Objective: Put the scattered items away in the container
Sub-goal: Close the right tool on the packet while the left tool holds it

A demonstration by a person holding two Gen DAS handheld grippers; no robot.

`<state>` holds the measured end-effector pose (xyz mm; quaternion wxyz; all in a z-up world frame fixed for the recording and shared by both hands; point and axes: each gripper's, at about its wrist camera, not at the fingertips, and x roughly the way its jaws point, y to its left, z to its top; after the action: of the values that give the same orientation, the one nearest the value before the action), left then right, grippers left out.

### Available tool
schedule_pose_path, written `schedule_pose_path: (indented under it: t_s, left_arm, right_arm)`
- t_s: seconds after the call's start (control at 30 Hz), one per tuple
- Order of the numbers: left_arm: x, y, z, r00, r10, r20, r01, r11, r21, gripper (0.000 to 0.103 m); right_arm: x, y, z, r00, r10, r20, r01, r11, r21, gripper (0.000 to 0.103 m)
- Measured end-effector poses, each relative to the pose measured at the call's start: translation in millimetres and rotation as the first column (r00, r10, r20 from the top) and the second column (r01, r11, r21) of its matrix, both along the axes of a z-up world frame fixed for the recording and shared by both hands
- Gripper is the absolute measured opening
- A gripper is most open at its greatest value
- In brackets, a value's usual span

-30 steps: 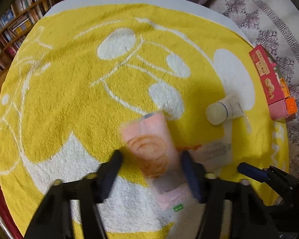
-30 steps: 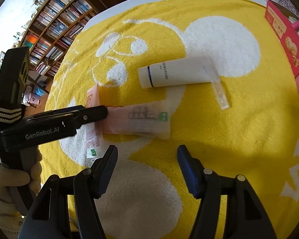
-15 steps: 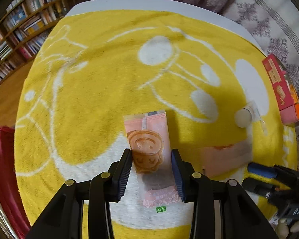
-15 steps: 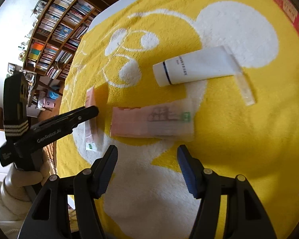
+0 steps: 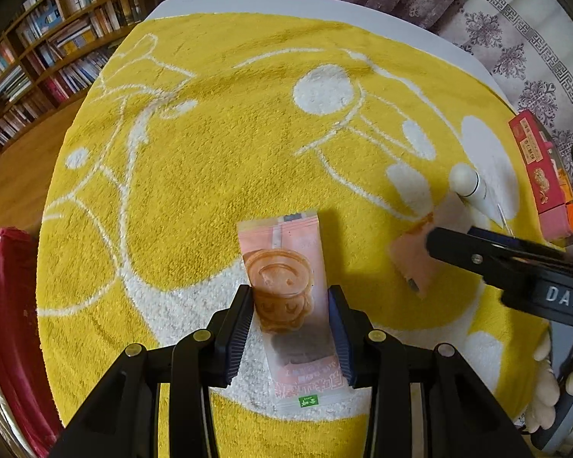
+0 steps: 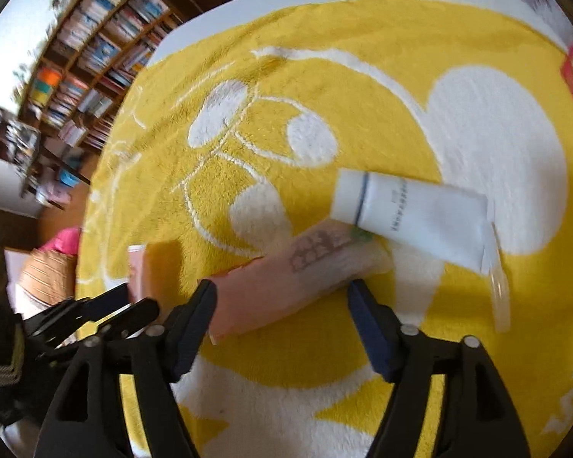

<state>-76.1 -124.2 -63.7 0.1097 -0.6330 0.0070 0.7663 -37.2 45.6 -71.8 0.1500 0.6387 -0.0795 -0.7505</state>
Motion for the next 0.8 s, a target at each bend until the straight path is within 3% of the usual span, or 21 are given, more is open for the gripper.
schedule_pose_path:
  t_s: [0.2,0.33,0.47,0.63,0.8]
  left_arm:
    - [3,-5,2,1.0,0.014,0.001,-0.014,1.0,-0.003,0.041]
    - [18,-14,0,1.0,0.022,0.007,-0.022,1.0,-0.003,0.041]
    - [18,-1,1,1.0,0.023,0.001,-0.023,1.0,-0.002,0.041]
    - [6,18,4,1.0,0.006,-0.01,-0.006,1.0,0.0,0.041]
    - [4,28,10,1.0,-0.002,-0.028,0.002,1.0,-0.002,0.041]
  right_arm:
    - [-14,-3,-4,0.997,-0.068,0.033,0.067,0.997,0.026,0.087]
    - [-24,-11,-7,0.997,-0.075,0.01,0.072,0.982,0.174,0.086]
    - [-16,-26,-8,0.998,0.026,-0.051,-0.008,0.946,0.323,0.067]
    - [-8,-10,-2,0.996,0.052,-0.077,-0.028,0.958,0.285,0.04]
    - [4,16,2,0.997,0.025,-0.072,-0.011,0.984,0.18,0.038]
